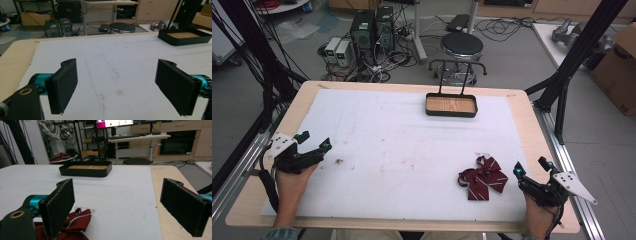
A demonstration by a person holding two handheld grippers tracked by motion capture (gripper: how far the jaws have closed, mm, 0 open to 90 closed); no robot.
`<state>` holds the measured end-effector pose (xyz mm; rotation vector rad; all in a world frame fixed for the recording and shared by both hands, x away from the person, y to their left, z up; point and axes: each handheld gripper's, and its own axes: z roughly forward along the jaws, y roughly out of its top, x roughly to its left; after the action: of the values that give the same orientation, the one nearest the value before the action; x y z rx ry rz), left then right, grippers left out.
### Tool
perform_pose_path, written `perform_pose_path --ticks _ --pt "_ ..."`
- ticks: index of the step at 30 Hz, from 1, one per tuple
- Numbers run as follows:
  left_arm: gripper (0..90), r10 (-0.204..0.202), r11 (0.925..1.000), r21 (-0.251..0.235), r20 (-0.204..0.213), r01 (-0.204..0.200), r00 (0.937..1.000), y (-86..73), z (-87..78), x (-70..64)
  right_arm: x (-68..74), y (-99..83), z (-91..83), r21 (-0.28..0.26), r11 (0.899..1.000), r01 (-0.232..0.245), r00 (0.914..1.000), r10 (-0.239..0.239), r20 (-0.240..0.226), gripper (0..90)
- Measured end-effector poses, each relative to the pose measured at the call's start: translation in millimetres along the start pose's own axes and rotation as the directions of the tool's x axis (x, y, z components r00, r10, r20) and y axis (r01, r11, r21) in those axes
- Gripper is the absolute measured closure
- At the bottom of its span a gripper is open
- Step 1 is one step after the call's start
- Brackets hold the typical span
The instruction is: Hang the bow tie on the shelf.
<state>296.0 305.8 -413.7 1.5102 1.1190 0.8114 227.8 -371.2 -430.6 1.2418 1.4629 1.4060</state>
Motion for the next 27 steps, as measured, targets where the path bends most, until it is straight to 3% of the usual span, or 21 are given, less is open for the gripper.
perform_pose_path --ticks 14,17,23,27 --pt "18.8 -0.003 0.9999 0.017 -0.001 0.003 1.0000 -3.9 -1.3 0.0 11.7 3.8 10.3 0.020 0.999 0.033 0.9973 -0.032 -0.066 11.4" --pt "18.9 -0.021 0.9996 0.021 -0.002 0.021 0.9998 -4.9 -0.6 0.9 15.9 4.9 13.4 0.030 0.999 0.039 0.9949 -0.036 -0.094 11.4" --pt "19.0 -0.025 0.9995 0.021 -0.003 0.025 0.9997 -5.0 0.0 1.6 25.2 4.8 22.2 0.089 0.992 0.087 0.9817 -0.070 -0.177 12.8" --pt "19.1 -0.031 0.9994 0.019 0.006 0.030 0.9995 -5.1 0.6 1.2 33.9 3.7 30.6 0.135 0.980 0.145 0.9616 -0.108 -0.252 14.2"
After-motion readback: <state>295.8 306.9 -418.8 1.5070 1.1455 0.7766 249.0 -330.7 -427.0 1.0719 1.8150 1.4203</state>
